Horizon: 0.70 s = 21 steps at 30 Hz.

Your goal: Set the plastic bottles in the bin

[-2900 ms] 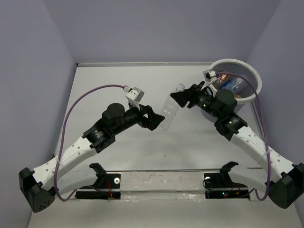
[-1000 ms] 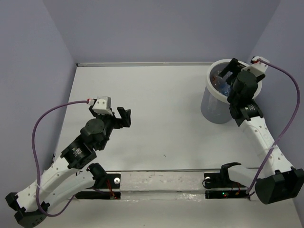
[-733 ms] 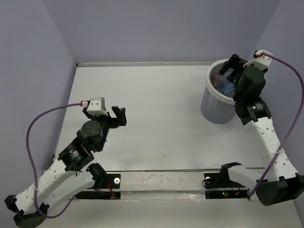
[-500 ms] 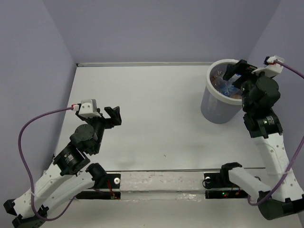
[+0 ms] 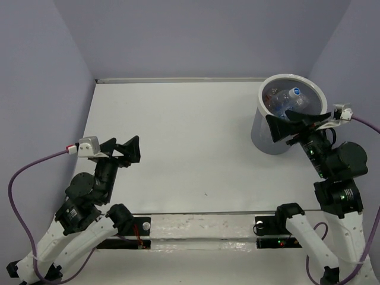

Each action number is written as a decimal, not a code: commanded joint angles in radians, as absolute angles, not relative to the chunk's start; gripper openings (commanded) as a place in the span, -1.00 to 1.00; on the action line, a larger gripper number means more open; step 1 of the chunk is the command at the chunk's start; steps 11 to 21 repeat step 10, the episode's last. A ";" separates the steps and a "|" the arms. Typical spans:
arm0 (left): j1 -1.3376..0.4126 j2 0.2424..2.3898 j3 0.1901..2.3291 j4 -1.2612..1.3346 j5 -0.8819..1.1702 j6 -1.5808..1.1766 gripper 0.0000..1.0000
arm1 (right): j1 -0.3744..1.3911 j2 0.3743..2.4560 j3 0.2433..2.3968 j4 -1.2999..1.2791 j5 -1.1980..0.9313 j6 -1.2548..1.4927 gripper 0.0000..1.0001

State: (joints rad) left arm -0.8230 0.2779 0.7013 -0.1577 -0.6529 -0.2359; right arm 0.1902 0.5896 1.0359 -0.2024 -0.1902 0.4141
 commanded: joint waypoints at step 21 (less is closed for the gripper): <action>-0.816 0.252 0.698 -0.080 -0.606 -0.219 0.98 | 0.186 0.351 0.928 -0.232 -0.368 0.460 0.99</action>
